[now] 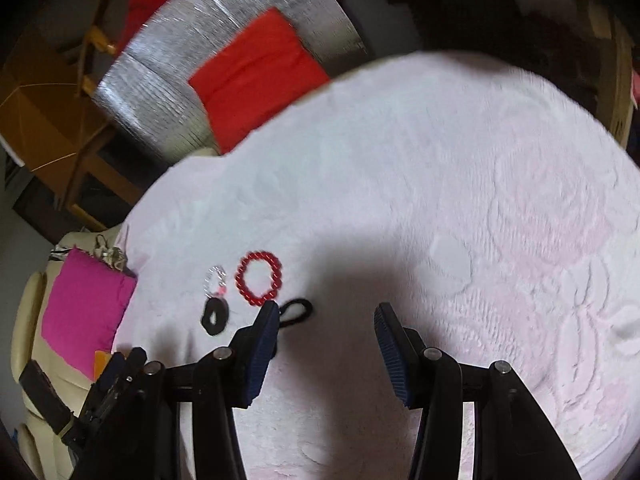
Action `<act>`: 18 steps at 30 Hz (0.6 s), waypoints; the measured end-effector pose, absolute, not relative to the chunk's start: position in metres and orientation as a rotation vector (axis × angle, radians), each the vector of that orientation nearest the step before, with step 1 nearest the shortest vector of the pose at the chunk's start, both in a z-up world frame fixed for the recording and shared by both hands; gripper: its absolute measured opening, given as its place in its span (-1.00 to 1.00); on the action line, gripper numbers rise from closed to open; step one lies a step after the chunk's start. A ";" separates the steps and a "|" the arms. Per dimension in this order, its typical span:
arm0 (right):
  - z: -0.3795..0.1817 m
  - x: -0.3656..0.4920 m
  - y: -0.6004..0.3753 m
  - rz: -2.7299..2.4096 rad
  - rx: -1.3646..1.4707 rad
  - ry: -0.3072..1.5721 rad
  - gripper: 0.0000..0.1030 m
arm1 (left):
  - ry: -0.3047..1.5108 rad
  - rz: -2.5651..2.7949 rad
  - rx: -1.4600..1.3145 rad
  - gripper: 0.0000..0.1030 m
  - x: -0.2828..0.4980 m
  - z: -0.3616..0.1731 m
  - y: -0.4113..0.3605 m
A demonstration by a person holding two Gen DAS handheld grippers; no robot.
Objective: Organize jewelry
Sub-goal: 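Move the left tool back toward the dark round ring pendant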
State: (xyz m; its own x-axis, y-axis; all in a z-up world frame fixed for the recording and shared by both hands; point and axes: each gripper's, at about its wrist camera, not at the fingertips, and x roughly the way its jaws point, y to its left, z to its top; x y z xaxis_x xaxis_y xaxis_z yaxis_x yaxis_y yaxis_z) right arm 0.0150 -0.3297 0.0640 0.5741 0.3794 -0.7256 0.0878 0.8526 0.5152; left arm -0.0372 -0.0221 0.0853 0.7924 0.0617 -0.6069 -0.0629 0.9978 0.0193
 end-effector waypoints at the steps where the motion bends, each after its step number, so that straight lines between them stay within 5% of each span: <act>1: 0.063 0.015 -0.330 0.175 0.533 0.956 0.04 | 0.645 0.068 -0.003 0.61 -0.038 0.086 -0.022; 18: 0.059 0.020 -0.287 0.210 0.435 0.972 0.05 | 0.654 0.090 0.018 0.61 -0.030 0.081 -0.020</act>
